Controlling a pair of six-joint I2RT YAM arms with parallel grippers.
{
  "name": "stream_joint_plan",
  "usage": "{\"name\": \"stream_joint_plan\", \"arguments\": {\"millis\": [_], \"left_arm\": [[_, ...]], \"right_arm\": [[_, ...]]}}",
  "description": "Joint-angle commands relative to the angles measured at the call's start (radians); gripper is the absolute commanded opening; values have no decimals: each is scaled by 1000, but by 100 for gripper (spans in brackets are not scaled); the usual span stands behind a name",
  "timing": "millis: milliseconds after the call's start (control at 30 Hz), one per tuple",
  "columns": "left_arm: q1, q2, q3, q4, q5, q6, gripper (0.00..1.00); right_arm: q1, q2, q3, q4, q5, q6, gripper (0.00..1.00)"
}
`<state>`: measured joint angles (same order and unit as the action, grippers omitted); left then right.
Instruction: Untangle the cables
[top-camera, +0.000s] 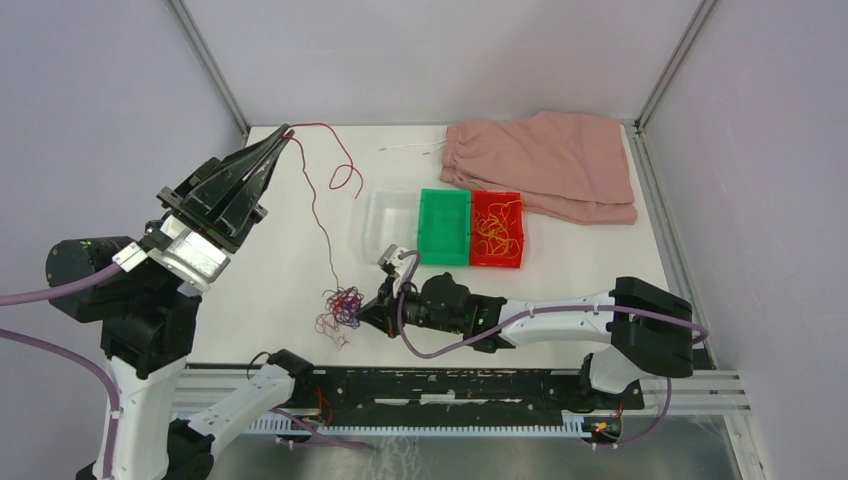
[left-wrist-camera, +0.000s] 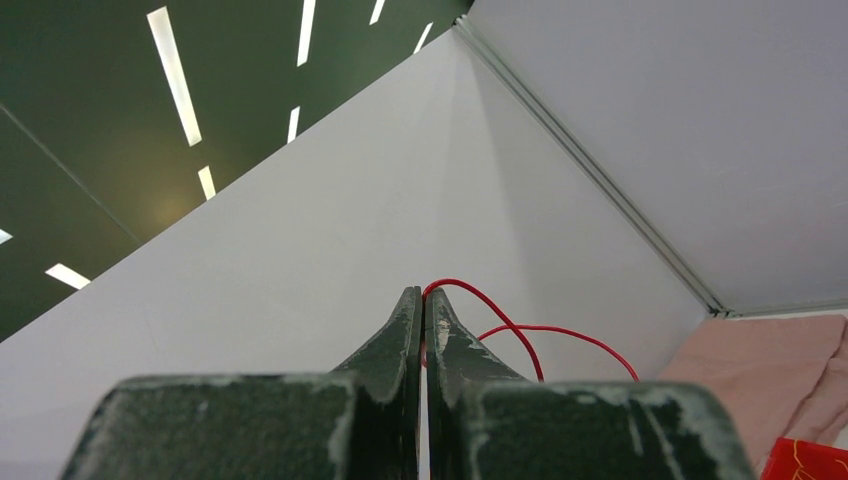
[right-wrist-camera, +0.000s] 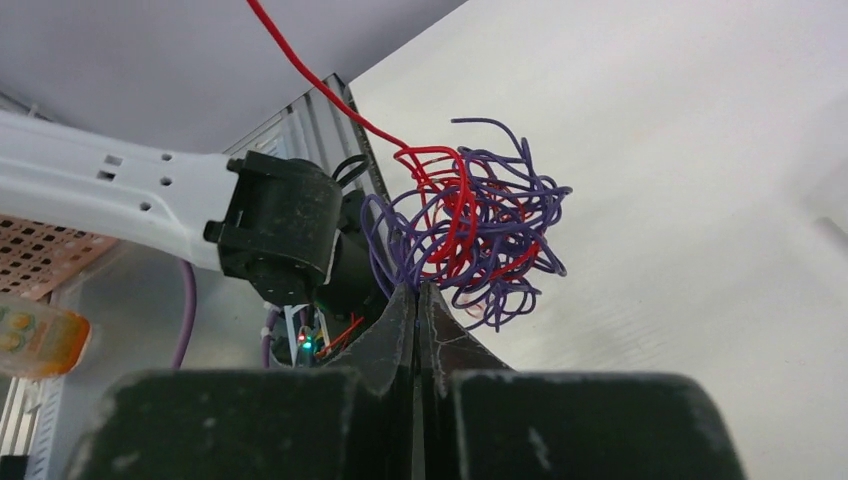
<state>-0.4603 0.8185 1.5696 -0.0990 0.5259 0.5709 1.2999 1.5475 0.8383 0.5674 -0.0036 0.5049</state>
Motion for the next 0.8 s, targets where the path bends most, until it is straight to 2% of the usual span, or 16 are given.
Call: {"name": "stream_joint_plan", "arguments": {"millis": [0,100,167,300,467,633,767], "left_arm": [[0,-11,30,30,-18,-39,3],[0,-8,31,30,-23,-25,3],[1,1,41,30,-37,-8,3],[0,27,85,27,-125,42,3],[-1,84,185,26,-230,116,3],[0,129,266,33,-287,155,3],[0,144,287,62,-290,222,3]], "right_arm": [[-16,7,29,12,65,10,1],[-21,-10,-19,-53,141,2,1],[-34,-39,-108,-44,201,27,0],[-40,-126,-280,-115,360,103,0],[-40,-250,-472,-183,440,228,1],[-40,-347,-560,-250,485,284,1],[-40,-413,-559,-365,533,295,1]]}}
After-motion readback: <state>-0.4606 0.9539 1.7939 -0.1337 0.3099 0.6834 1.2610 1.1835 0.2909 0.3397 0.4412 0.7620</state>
